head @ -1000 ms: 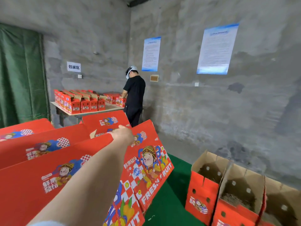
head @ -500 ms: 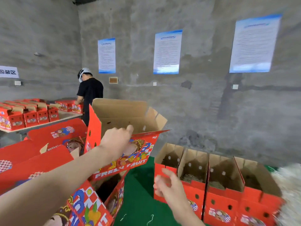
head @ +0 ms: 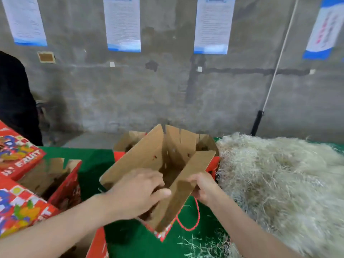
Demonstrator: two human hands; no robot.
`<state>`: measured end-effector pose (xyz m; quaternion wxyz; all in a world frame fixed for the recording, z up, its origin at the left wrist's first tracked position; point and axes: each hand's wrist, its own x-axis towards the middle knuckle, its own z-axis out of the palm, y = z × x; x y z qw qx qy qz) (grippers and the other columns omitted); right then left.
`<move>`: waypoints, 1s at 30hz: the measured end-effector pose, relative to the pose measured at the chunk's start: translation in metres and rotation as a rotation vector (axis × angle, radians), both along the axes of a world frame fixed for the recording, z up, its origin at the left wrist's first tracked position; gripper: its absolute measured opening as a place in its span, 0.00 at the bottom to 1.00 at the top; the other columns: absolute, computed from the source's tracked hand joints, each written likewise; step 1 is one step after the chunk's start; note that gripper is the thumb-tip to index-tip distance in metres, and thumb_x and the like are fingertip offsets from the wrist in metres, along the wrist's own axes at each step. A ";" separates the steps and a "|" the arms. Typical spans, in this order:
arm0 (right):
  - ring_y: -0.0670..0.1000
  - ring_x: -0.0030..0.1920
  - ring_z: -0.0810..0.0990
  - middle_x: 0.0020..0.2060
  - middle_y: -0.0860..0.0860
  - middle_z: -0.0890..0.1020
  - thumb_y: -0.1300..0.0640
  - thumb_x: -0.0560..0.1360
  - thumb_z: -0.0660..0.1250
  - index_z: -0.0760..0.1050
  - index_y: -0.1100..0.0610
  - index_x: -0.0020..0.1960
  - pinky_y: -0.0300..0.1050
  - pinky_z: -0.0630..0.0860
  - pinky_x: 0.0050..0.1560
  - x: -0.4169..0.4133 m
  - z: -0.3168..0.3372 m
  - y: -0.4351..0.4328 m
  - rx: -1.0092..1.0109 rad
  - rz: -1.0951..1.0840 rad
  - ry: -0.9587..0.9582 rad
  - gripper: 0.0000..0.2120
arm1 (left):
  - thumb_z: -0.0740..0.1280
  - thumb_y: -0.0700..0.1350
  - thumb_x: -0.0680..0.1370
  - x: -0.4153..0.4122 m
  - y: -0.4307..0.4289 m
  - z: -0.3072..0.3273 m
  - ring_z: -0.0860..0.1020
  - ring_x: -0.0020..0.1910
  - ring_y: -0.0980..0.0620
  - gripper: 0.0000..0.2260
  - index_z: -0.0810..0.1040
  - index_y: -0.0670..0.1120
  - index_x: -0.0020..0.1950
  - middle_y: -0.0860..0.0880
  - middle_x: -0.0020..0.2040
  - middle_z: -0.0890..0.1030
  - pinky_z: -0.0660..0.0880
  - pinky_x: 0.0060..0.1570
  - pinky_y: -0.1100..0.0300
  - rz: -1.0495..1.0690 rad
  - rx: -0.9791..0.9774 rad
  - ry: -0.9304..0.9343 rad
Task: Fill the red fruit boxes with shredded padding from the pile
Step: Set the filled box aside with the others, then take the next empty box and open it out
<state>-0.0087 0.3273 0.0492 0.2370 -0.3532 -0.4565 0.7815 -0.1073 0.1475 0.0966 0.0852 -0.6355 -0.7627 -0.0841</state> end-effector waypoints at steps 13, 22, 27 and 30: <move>0.49 0.40 0.80 0.39 0.52 0.83 0.62 0.72 0.69 0.80 0.56 0.45 0.41 0.76 0.41 0.116 -0.013 0.057 0.810 0.619 -0.599 0.04 | 0.67 0.57 0.74 0.064 0.059 -0.075 0.51 0.75 0.48 0.40 0.46 0.48 0.77 0.49 0.77 0.50 0.52 0.72 0.50 0.152 -0.028 -0.075; 0.56 0.61 0.74 0.64 0.55 0.74 0.61 0.75 0.59 0.66 0.57 0.69 0.49 0.71 0.62 0.138 -0.105 0.065 1.430 0.854 -1.068 0.22 | 0.70 0.48 0.73 0.090 0.018 -0.186 0.65 0.67 0.39 0.34 0.57 0.46 0.74 0.46 0.75 0.47 0.71 0.59 0.46 0.310 -0.326 -0.139; 0.56 0.56 0.76 0.56 0.57 0.78 0.55 0.76 0.62 0.74 0.61 0.59 0.50 0.72 0.57 0.157 -0.122 0.071 1.373 0.730 -1.047 0.15 | 0.79 0.45 0.61 0.091 0.022 -0.180 0.75 0.44 0.42 0.20 0.78 0.42 0.49 0.44 0.45 0.78 0.72 0.45 0.48 0.240 0.048 0.155; 0.56 0.50 0.77 0.48 0.55 0.79 0.56 0.76 0.63 0.75 0.63 0.53 0.46 0.73 0.50 0.159 -0.122 0.067 1.392 0.721 -0.952 0.12 | 0.75 0.50 0.68 0.094 0.038 -0.171 0.75 0.49 0.43 0.21 0.75 0.43 0.57 0.46 0.46 0.80 0.63 0.52 0.48 0.281 0.049 0.088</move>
